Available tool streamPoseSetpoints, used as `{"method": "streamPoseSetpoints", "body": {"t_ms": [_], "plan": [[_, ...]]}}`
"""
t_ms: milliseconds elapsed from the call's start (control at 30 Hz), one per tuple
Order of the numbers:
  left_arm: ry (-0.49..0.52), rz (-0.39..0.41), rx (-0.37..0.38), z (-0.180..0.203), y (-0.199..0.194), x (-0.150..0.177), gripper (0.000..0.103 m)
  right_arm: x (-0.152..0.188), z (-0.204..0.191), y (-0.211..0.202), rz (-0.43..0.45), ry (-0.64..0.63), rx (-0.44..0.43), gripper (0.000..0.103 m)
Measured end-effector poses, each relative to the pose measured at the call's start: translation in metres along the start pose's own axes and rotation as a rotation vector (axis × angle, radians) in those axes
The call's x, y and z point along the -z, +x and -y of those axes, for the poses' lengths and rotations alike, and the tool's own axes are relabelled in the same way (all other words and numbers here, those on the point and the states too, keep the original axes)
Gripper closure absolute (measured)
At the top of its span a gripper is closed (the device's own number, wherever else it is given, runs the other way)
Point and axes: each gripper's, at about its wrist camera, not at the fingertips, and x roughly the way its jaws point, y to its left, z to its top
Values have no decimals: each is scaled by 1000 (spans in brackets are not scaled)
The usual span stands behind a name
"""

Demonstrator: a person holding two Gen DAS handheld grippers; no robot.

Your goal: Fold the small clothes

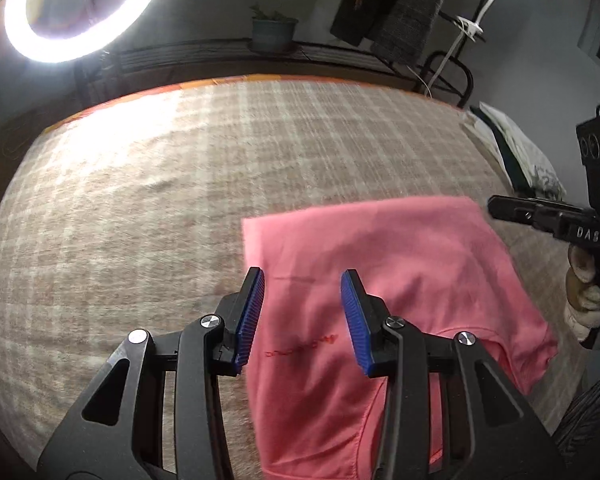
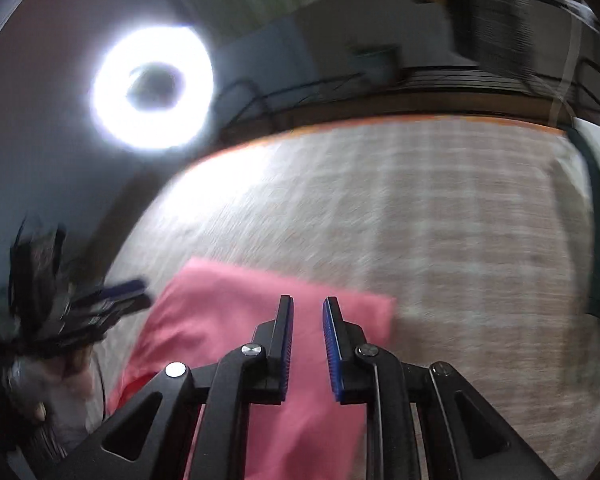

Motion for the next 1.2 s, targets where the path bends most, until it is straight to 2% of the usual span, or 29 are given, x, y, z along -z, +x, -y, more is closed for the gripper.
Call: {"method": "streamPoseSetpoints", "body": {"t_ms": [133, 167, 200, 267, 400, 467, 567, 700, 833, 967, 1033, 1133, 1167, 1200], "plan": [[72, -45, -49, 9, 22, 13, 63, 17, 1, 29, -95, -31, 63, 89], [82, -55, -57, 9, 27, 18, 62, 20, 3, 35, -102, -47, 83, 91], [93, -31, -61, 10, 25, 20, 62, 20, 3, 35, -88, -59, 85, 91], [102, -44, -71, 12, 20, 20, 63, 19, 2, 28, -91, -55, 100, 91], [84, 0, -38, 17, -9, 25, 63, 25, -8, -5, -53, -91, 93, 85], [104, 20, -20, 26, -25, 34, 63, 40, -18, -23, -53, -110, 56, 85], [144, 7, 12, 40, -36, 56, 63, 57, -29, -30, -72, -127, 41, 85], [231, -20, 1, 57, -39, 84, 63, 88, -39, -33, -103, -141, 52, 85], [302, -31, -43, 60, -30, 106, 63, 113, -35, -29, -129, -129, 61, 85], [286, -22, -31, 58, -29, 107, 62, 124, -44, -27, -115, -220, 125, 88], [270, -38, -32, 56, -32, 105, 62, 123, -43, -29, -121, -197, 124, 87], [238, -44, -10, 48, -51, 104, 62, 116, -38, -50, -106, -127, 42, 82], [222, -30, 2, 45, -59, 101, 57, 115, -36, -59, -81, -105, 17, 75], [191, -13, 15, 41, -68, 99, 52, 112, -30, -70, -46, -64, -15, 72]]}}
